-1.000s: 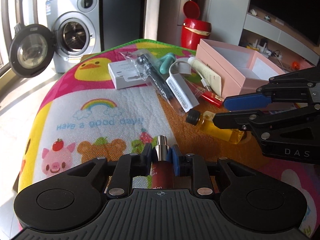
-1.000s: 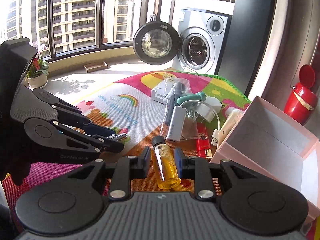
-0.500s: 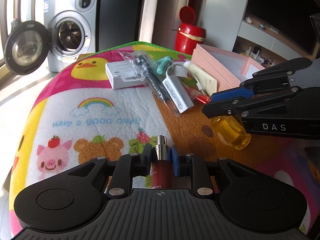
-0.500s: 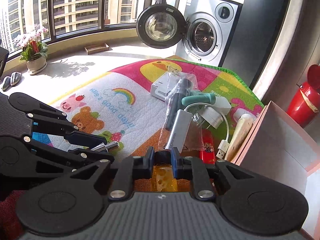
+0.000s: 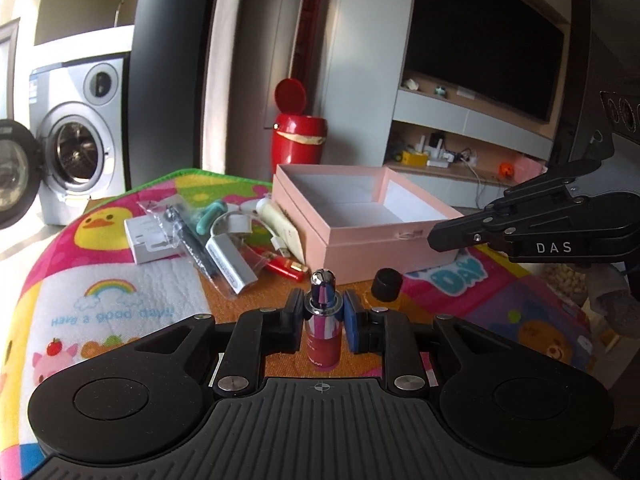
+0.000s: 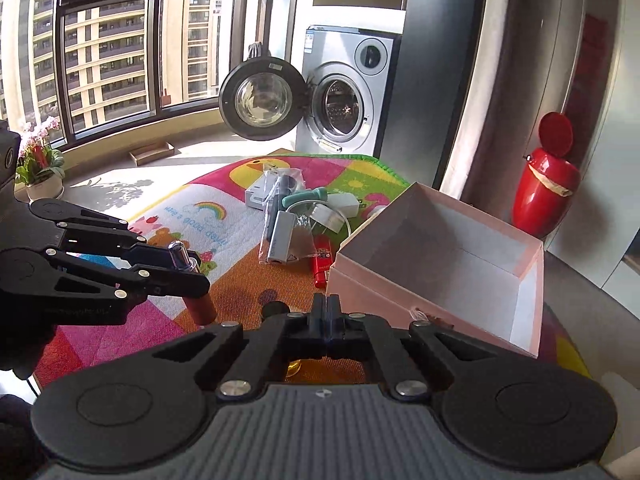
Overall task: Organize rigid objects
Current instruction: 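Carry both items into the pink box and open both tools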
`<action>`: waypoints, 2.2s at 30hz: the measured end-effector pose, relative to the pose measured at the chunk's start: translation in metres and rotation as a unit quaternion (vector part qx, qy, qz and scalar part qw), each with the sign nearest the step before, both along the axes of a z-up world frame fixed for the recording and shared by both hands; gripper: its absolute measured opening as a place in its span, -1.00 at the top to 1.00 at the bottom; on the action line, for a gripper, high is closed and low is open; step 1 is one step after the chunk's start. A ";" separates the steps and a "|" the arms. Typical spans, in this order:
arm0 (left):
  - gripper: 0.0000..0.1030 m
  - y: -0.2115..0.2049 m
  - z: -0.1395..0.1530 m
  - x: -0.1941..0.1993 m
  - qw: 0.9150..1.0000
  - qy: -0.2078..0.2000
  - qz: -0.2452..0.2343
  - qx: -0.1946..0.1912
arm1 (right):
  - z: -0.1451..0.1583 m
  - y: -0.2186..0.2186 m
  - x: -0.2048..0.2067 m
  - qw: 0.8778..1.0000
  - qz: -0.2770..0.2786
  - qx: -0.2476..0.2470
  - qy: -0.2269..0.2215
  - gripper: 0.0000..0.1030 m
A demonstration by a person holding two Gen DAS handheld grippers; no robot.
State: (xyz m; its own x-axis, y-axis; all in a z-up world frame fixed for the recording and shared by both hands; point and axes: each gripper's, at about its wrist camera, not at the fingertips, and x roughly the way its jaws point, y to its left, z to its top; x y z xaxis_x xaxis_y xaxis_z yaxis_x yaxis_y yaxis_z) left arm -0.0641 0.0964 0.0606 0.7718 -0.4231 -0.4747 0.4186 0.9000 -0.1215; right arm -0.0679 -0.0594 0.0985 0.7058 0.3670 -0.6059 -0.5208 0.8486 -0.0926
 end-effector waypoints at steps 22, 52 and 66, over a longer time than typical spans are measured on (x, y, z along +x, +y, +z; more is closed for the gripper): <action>0.53 -0.002 -0.019 -0.022 0.999 0.023 -0.009 0.022 | -0.034 0.028 0.013 1.000 0.019 0.009 0.018 0.64; 0.49 -0.136 -0.023 0.179 0.994 0.062 -0.057 0.075 | -0.048 -0.066 0.123 0.992 -0.127 0.009 -0.010 0.63; 0.50 -0.008 0.004 0.104 0.990 0.027 0.136 -0.032 | -0.025 -0.042 0.043 0.994 -0.085 0.023 -0.065 -0.02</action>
State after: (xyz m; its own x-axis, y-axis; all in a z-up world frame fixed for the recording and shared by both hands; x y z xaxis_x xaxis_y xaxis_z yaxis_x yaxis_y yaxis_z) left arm 0.0401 0.0880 0.0646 0.8350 -0.2339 -0.4981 0.1534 0.9682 -0.1976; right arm -0.0250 -0.1017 0.0736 0.8310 0.2610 -0.4912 -0.3558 0.9282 -0.1087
